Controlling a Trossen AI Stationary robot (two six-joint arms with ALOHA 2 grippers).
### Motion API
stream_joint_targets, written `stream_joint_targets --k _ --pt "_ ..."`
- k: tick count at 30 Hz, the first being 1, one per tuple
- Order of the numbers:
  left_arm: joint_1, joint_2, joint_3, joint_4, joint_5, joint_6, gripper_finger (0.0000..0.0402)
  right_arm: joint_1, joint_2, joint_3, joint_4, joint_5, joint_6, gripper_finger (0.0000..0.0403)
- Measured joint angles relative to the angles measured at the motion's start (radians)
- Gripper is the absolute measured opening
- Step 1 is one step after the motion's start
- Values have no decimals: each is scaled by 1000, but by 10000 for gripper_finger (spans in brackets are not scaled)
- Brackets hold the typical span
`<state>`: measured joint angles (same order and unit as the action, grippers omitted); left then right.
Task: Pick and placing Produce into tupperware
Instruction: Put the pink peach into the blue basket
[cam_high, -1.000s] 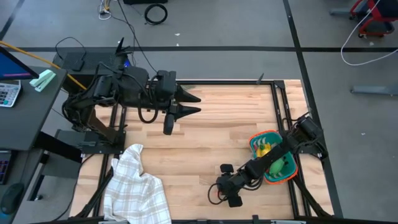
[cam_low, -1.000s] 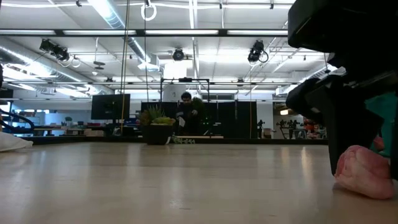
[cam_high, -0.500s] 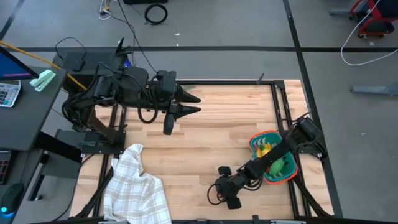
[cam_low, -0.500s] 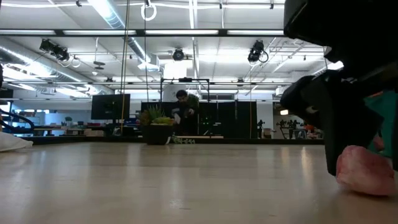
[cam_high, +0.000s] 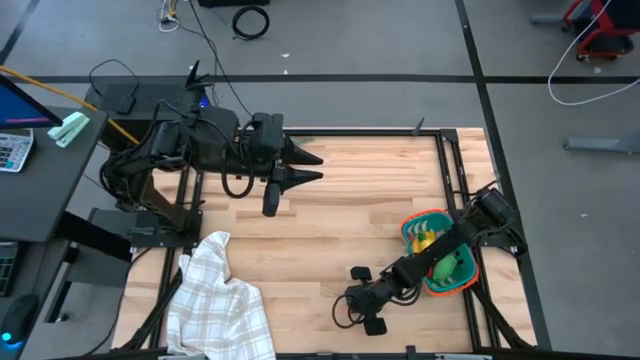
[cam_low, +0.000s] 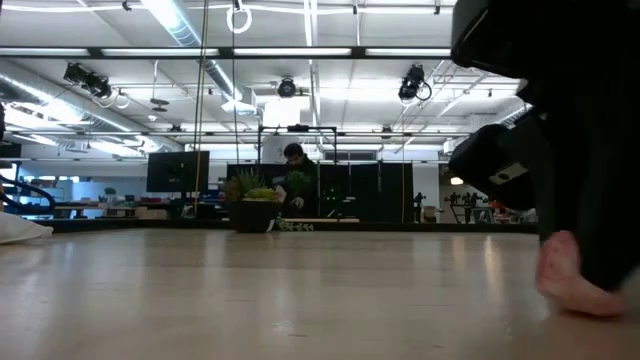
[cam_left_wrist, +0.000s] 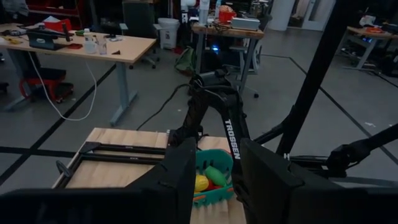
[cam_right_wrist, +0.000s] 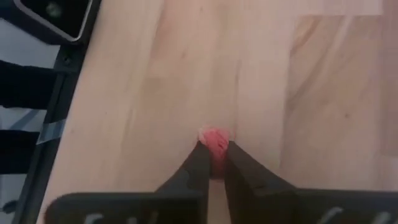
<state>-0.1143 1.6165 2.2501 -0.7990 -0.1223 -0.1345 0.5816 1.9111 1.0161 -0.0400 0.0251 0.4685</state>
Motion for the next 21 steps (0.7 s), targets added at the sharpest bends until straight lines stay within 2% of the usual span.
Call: stream_joint_targets --k 2,7,13,18,21 --pt "0 0 0 0 -14 0 133 -11 -10 0 -8 2 5 23" --pt "0 0 0 0 -24 -1 128 -49 -88 0 -41 47 77 32" --pt "-1 0 0 -1 -24 -11 119 -90 -297 0 -173 186 115 22" --pt "-1 0 0 -1 -24 -12 119 -109 -564 0 -422 402 215 22" --pt "-1 0 0 -1 -24 -12 116 -108 -724 0 -684 488 393 22"
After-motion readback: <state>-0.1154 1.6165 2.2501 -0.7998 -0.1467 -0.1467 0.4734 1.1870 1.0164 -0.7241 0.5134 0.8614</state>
